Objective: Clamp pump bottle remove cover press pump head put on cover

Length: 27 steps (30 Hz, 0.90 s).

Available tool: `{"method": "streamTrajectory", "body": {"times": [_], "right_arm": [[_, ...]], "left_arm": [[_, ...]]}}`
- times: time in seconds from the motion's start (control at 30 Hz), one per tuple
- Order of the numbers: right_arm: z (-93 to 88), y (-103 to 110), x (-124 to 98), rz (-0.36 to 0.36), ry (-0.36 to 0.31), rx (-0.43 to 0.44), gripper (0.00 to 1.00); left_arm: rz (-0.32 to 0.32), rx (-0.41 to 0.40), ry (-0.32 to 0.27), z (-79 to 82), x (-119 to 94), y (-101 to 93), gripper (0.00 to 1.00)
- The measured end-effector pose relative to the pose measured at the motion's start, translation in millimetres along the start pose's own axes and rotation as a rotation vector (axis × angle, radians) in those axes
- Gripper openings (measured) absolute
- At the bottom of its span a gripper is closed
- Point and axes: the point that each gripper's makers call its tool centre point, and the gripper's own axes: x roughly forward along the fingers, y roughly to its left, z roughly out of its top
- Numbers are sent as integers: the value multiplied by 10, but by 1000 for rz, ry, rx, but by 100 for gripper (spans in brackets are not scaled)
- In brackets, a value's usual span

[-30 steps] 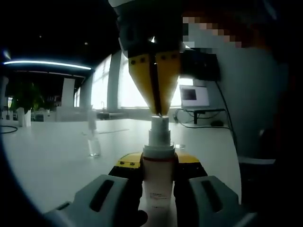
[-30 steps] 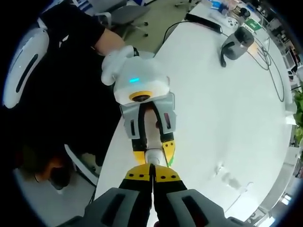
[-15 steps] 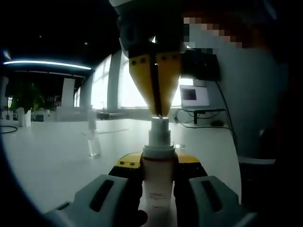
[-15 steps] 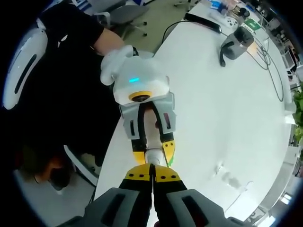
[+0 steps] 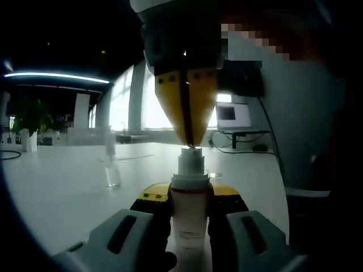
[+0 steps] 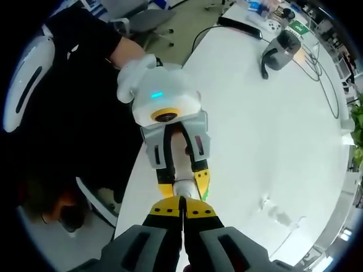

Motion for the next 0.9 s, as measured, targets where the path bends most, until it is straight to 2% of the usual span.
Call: {"method": "streamTrajectory", "body": {"times": [0.27, 0.9], "right_arm": [[8, 0, -52, -7, 13, -29, 0], [4, -2, -59, -5, 5, -17, 0]], "left_arm": [[-1, 0, -1, 1, 1, 0, 15], [-2, 1, -1, 5, 1, -13, 15]]}}
